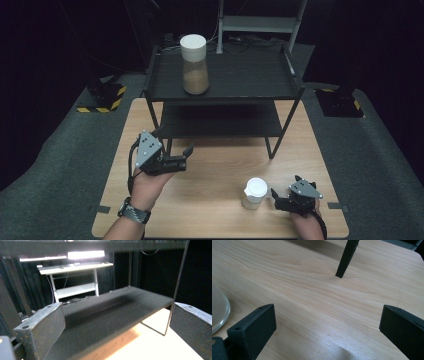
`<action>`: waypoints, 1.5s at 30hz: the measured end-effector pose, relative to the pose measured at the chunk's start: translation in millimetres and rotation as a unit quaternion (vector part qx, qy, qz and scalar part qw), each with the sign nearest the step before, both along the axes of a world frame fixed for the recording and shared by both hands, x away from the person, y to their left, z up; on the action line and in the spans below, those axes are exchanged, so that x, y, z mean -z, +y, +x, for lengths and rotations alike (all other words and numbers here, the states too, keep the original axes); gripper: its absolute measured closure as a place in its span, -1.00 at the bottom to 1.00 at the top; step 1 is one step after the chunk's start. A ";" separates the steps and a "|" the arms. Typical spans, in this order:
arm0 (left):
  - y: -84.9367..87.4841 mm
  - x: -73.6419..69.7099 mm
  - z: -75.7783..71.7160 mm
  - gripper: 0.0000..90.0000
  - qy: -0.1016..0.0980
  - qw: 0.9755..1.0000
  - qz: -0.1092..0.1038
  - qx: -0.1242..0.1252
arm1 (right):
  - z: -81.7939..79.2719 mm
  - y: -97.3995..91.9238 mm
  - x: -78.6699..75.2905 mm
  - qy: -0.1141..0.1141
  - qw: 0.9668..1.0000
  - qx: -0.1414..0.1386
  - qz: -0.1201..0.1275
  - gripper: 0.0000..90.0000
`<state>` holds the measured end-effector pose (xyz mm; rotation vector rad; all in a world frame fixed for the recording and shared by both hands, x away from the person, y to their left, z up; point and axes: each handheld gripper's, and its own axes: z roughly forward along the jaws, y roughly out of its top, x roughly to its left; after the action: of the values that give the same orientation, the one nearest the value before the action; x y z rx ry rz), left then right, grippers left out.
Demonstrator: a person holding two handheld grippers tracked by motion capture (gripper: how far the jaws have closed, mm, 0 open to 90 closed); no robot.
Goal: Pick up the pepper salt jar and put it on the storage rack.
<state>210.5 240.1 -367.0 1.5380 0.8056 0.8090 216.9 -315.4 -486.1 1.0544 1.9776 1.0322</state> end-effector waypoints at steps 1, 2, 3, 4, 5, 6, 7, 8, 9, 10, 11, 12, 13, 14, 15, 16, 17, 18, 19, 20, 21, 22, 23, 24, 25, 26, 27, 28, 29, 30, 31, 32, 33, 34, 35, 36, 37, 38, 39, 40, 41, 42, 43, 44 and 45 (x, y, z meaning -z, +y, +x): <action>0.8 3.6 -0.8 -0.99 0.004 1.000 -0.002 0.000 | -0.1 0.1 0.1 0.000 1.000 0.000 0.000 -1.00; 1.6 7.3 -1.5 -0.99 0.007 1.000 -0.004 0.000 | -0.1 0.1 0.1 0.000 1.000 0.000 0.000 -1.00; 2.3 10.6 -2.1 -0.99 0.010 1.000 -0.002 0.001 | -0.1 0.0 0.1 0.000 1.000 0.000 0.000 -1.00; 2.8 14.6 -3.1 -0.99 0.011 1.000 -0.001 0.001 | -0.1 0.0 0.1 0.000 1.000 0.000 0.000 -1.00; 3.5 19.2 -4.2 -0.99 0.014 1.000 0.000 0.001 | 0.0 0.0 0.1 0.000 1.000 0.000 0.000 -1.00; 4.3 22.7 -5.0 -0.99 0.017 1.000 0.000 0.001 | 0.0 0.1 0.0 0.000 1.000 0.001 0.000 -1.00; 4.8 25.3 -5.7 -0.99 0.020 1.000 0.000 0.000 | 0.0 0.1 0.0 0.000 1.000 0.001 0.000 -1.00; 5.2 28.9 -6.6 -0.99 0.022 1.000 0.002 -0.002 | 0.0 0.2 0.0 0.000 1.000 0.000 0.000 -1.00; 5.5 32.0 -7.5 -0.99 0.026 1.000 0.004 -0.003 | -0.1 0.2 0.1 0.000 1.000 0.000 0.000 -1.00; 6.1 35.5 -8.3 -0.99 0.028 1.000 0.006 -0.005 | -0.2 0.3 0.1 -0.001 1.000 0.000 -0.001 -1.00; 7.7 40.3 -8.8 -0.99 0.034 0.999 0.003 -0.005 | -0.3 0.4 0.1 -0.001 1.000 0.001 -0.001 -1.00; 8.5 42.9 -9.4 -0.99 0.037 0.999 0.002 -0.007 | -0.3 0.4 0.1 -0.001 1.000 0.001 -0.001 -1.00; 9.9 46.4 -10.0 -0.99 0.040 0.999 0.001 -0.007 | -0.3 0.4 0.1 -0.001 1.000 0.001 -0.001 -1.00; 10.6 49.0 -10.7 -0.99 0.043 0.999 0.000 -0.008 | -0.4 0.5 0.1 -0.001 1.000 0.001 -0.001 -1.00; 11.8 53.9 -11.9 -0.99 0.047 0.999 -0.001 -0.012 | -0.4 0.6 0.2 -0.001 1.000 0.001 -0.001 -1.00; 13.0 55.8 -12.2 -0.99 0.050 0.999 0.002 -0.012 | -0.5 0.7 0.2 -0.001 1.000 0.002 -0.001 -1.00; 14.2 59.3 -13.0 -0.99 0.054 0.998 0.003 -0.014 | -0.5 0.8 0.2 -0.001 1.000 0.002 -0.001 -1.00; 14.9 61.3 -13.3 -0.99 0.056 0.998 0.004 -0.014 | -0.6 1.0 0.2 -0.001 1.000 0.003 -0.001 -1.00; 15.8 63.9 -13.7 -0.99 0.058 0.998 0.007 -0.013 | -0.6 1.1 0.2 -0.001 1.000 0.003 -0.001 -1.00; 16.6 65.6 -14.2 -0.99 0.060 0.998 0.012 -0.012 | -0.9 1.4 0.3 -0.002 1.000 0.003 -0.002 -1.00; 17.3 67.0 -14.6 -0.99 0.062 0.998 0.016 -0.010 | -1.2 1.6 0.5 -0.003 1.000 0.004 -0.002 -1.00; 18.1 67.9 -15.1 -0.99 0.065 0.998 0.020 -0.010 | -1.5 1.8 0.7 -0.003 1.000 0.005 -0.002 -1.00; 18.8 70.1 -15.8 -0.99 0.068 0.997 0.022 -0.010 | -1.6 1.9 0.8 -0.004 1.000 0.005 -0.002 -1.00; 19.3 71.1 -16.1 -0.99 0.071 0.997 0.022 -0.011 | -1.7 2.1 0.7 -0.004 1.000 0.005 -0.002 -1.00; 20.1 73.1 -16.5 -0.99 0.073 0.997 0.024 -0.011 | -1.8 2.3 0.8 -0.004 1.000 0.006 -0.002 -1.00; 20.6 75.0 -16.9 -0.99 0.076 0.997 0.026 -0.011 | -1.8 2.5 0.7 -0.004 1.000 0.006 -0.003 -1.00; 21.2 76.8 -17.2 -0.99 0.080 0.996 0.027 -0.012 | -1.9 2.7 0.7 -0.004 1.000 0.007 -0.003 -1.00; 21.5 79.2 -17.5 -0.99 0.082 0.996 0.030 -0.013 | -1.9 3.0 0.7 -0.004 1.000 0.007 -0.004 -1.00; 21.4 81.1 -18.0 -0.99 0.082 0.996 0.033 -0.016 | -2.0 3.2 0.7 -0.004 1.000 0.007 -0.004 -1.00; 21.5 83.7 -18.2 -0.99 0.084 0.996 0.036 -0.018 | -2.1 3.4 0.8 -0.005 1.000 0.007 -0.005 -1.00; 22.2 88.1 -18.1 -0.99 0.090 0.995 0.035 -0.021 | -2.4 3.7 0.9 -0.005 1.000 0.008 -0.005 -1.00; 22.7 90.7 -17.6 -0.99 0.094 0.995 0.038 -0.022 | -2.5 3.9 0.9 -0.005 1.000 0.007 -0.006 -1.00; 22.7 93.3 -17.2 -0.99 0.100 0.994 0.042 -0.024 | -2.5 4.1 0.9 -0.005 1.000 0.007 -0.006 -1.00; 22.5 95.4 -17.0 -0.99 0.102 0.993 0.046 -0.025 | -2.6 4.4 0.9 -0.005 1.000 0.007 -0.007 -1.00; 22.7 97.3 -16.7 -0.99 0.105 0.993 0.051 -0.026 | -2.5 4.5 0.7 -0.005 1.000 0.007 -0.008 -1.00; 23.4 100.6 -15.7 -0.99 0.111 0.992 0.052 -0.027 | -2.6 4.8 0.7 -0.005 1.000 0.007 -0.008 -1.00; 24.4 103.0 -14.5 -0.99 0.117 0.991 0.051 -0.027 | -2.6 5.0 0.6 -0.005 1.000 0.007 -0.009 -1.00; 24.8 104.6 -13.8 -0.99 0.121 0.991 0.052 -0.028 | -2.5 5.1 0.6 -0.005 1.000 0.008 -0.009 -1.00; 24.9 106.5 -12.7 -0.99 0.125 0.990 0.054 -0.028 | -2.4 5.2 0.5 -0.004 1.000 0.008 -0.009 -1.00; 25.5 108.0 -10.0 -0.99 0.132 0.989 0.060 -0.025 | -2.1 5.3 0.4 -0.004 1.000 0.008 -0.009 -1.00; 25.3 109.1 -8.3 -0.99 0.138 0.988 0.065 -0.024 | -2.0 5.4 0.3 -0.003 1.000 0.009 -0.009 -1.00; 24.3 110.6 -7.6 -0.99 0.140 0.987 0.070 -0.025 | -2.0 5.5 0.3 -0.003 1.000 0.008 -0.010 -1.00; 23.5 111.5 -6.8 -0.99 0.142 0.987 0.075 -0.026 | -2.2 5.8 0.3 -0.004 1.000 0.009 -0.010 -1.00; 22.5 111.8 -6.3 -0.99 0.144 0.986 0.080 -0.027 | -2.3 6.0 0.4 -0.004 1.000 0.008 -0.011 -1.00; 21.5 112.7 -6.6 -0.99 0.144 0.986 0.081 -0.029 | -2.4 6.4 0.4 -0.005 1.000 0.008 -0.013 -1.00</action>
<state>203.9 261.6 -479.6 1.8100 1.0204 0.7161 214.5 -309.1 -486.5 1.0484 1.9666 0.9997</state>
